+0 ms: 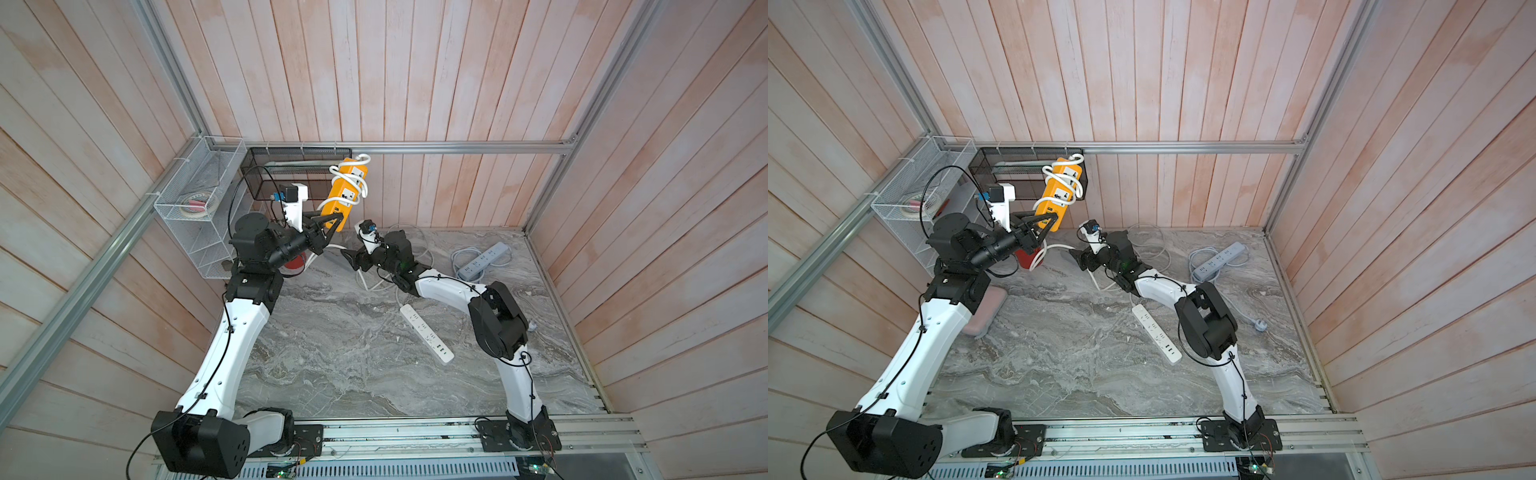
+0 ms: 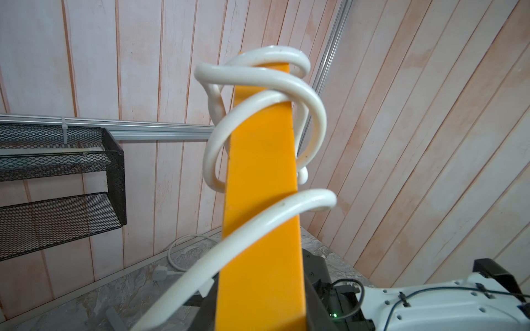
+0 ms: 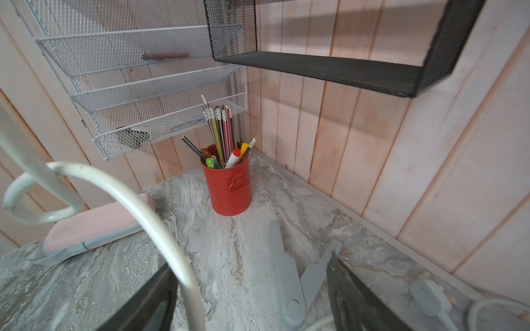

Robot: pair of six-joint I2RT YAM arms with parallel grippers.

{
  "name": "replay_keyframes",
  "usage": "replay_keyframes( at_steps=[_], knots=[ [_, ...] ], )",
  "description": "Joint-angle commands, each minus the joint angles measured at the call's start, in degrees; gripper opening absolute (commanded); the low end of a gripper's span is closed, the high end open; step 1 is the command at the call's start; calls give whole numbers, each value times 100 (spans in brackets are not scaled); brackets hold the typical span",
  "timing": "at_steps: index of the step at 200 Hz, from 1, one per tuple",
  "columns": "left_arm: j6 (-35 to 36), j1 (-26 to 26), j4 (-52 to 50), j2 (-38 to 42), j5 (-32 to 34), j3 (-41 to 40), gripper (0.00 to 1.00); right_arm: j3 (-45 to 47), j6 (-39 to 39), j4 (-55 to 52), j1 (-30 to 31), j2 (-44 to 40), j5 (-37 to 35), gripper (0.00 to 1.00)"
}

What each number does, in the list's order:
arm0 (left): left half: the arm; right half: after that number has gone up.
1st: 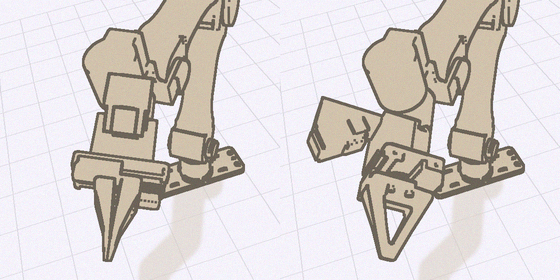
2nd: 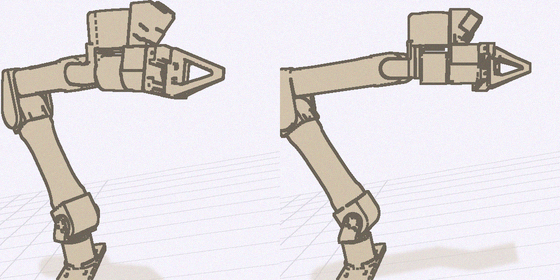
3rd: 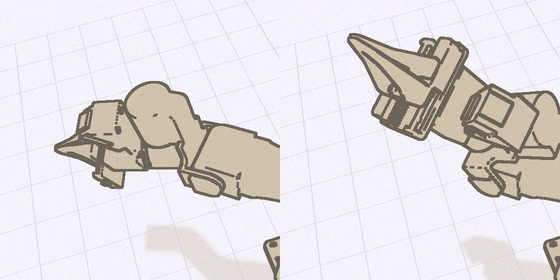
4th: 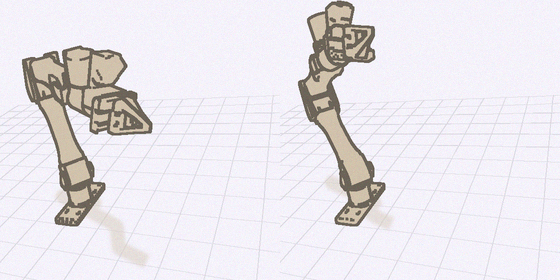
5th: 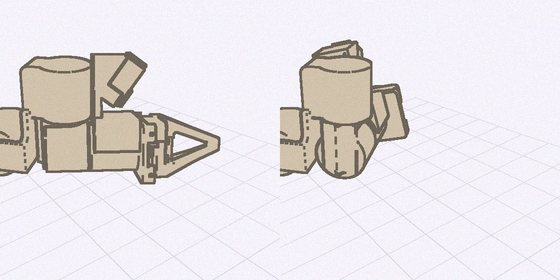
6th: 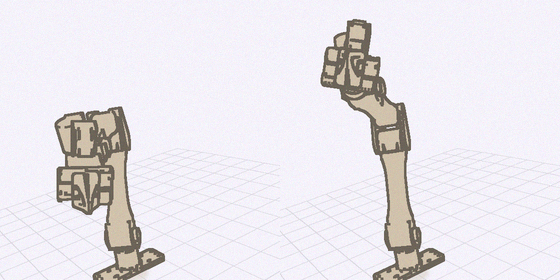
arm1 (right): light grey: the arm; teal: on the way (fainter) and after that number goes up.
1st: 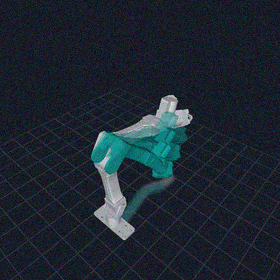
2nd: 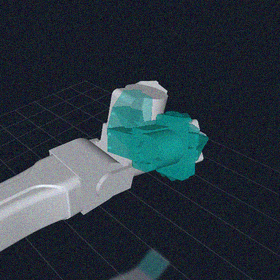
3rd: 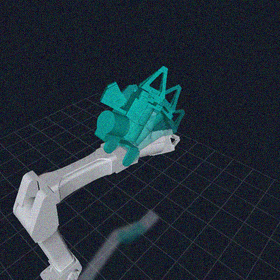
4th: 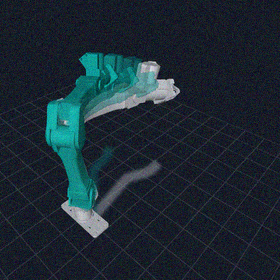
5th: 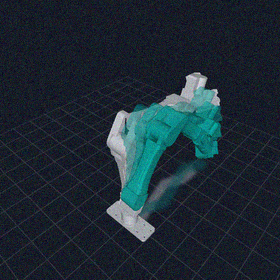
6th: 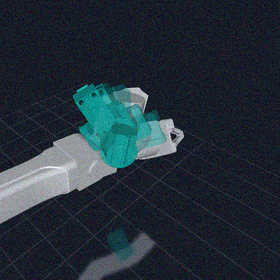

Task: Wrap the cord around the power strip
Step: Wrap the power cord around the power strip.

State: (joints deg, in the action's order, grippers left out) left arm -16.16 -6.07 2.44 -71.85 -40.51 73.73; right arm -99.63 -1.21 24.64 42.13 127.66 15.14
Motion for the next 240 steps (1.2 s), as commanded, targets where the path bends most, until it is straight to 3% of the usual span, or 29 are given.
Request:
replay_keyframes(
  at_steps=[1, 32, 58, 97, 137, 158, 171, 195, 240],
  knots=[
    [-83, -20, 430, 55, -100, 312, 0, -475, 173, -549, 23, 319, 178, 67],
    [-152, 129, 506, 278, 235, 295, 0, -82, 249, -630, -83, -25, -482, 17],
    [-380, 601, 679, 437, 652, 142, 0, 1266, 644, -616, -355, -996, -974, 0],
    [179, 864, 115, 444, 1436, 93, 0, 3383, 1591, -749, -1004, -2451, -2207, 0],
    [805, 1234, -781, 280, 2997, 202, 0, 4809, 1855, -582, -1694, -3571, -2727, 0],
    [1028, 1227, -1068, 50, 2944, 262, 0, 5143, 1870, -487, -1856, -4055, -2952, 0],
    [1351, 943, -1455, -269, 2744, 404, 0, 5214, 1962, -464, -1813, -4394, -2847, 0],
    [2470, 5, -2075, -783, 3498, 367, 0, 5235, 2384, -276, -1554, -5073, -2607, 0],
    [3249, -834, -2887, -1538, 3419, 9, 0, 4491, 2869, -522, -1534, -5785, -2330, 0]
  ],
)
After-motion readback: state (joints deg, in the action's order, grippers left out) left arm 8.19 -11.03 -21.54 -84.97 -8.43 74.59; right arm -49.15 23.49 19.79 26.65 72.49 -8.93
